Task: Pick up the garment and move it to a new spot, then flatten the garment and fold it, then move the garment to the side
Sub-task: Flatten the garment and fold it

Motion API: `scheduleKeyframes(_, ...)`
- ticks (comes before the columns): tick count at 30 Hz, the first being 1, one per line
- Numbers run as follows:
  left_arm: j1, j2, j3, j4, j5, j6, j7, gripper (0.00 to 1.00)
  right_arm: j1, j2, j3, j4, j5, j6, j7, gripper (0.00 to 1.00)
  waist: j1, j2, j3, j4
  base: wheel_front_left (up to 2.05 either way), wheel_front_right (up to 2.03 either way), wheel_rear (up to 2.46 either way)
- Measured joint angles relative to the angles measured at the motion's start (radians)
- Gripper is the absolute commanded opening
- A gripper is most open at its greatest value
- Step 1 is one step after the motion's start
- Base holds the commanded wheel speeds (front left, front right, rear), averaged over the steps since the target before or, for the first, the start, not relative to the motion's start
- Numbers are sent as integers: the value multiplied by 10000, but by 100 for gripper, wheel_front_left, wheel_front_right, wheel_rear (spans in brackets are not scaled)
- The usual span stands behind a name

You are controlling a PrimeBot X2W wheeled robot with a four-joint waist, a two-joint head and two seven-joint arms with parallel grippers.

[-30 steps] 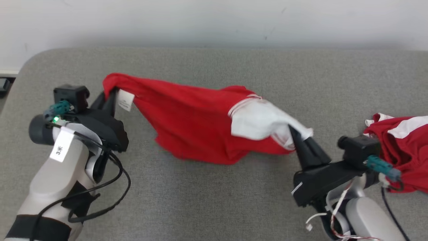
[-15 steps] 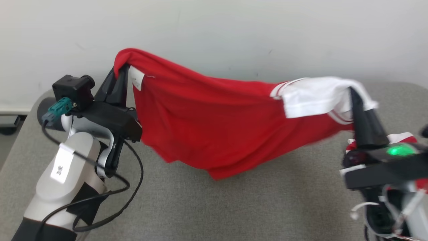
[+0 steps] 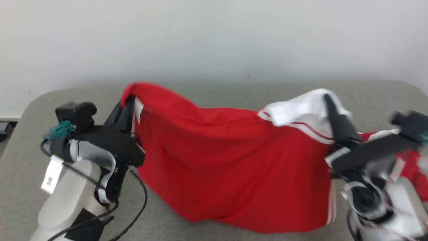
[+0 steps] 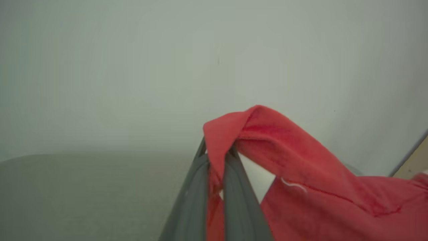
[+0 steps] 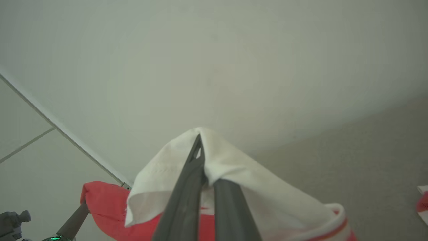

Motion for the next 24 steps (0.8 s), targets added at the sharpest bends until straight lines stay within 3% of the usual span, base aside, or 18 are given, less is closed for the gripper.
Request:
scheduleKeyframes(3,-118,-138,100,1135,-267,257,439,0,-1458,25,587,2255,-182,-79,564,0,1,0,257,-110,0,0,0)
scheduleKeyframes(6,-1062,-449,587,2044,-336,591,385,0,-3642,428,403,4040,-56,-169,600,0,4,4,537,-256,0,0,0)
scheduleKeyframes(10,-3584,-863,1478,1747,-217,872,-780,0,-6762,368,-395,4451,-15,-161,-42,0,5,4,810,-447,0,0,0)
scheduleKeyframes(12,-4553,-953,1804,1342,-192,857,-1290,0,-7661,224,-500,4449,54,-4,-297,0,3,2,860,-519,0,0,0)
scheduleKeyframes(15,-4680,-988,1927,1043,-167,846,-1348,0,-7696,171,-290,4681,69,414,-385,0,3,3,784,-518,0,0,0)
scheduleKeyframes(18,-3966,-966,1850,984,-136,784,-1342,0,-7158,86,-35,4694,27,594,-286,0,2,2,798,-500,0,0,0)
scheduleKeyframes(24,-1377,-671,1001,1661,-29,447,-1220,0,-4554,-351,640,4487,-67,886,777,0,2,3,1086,-518,0,0,0)
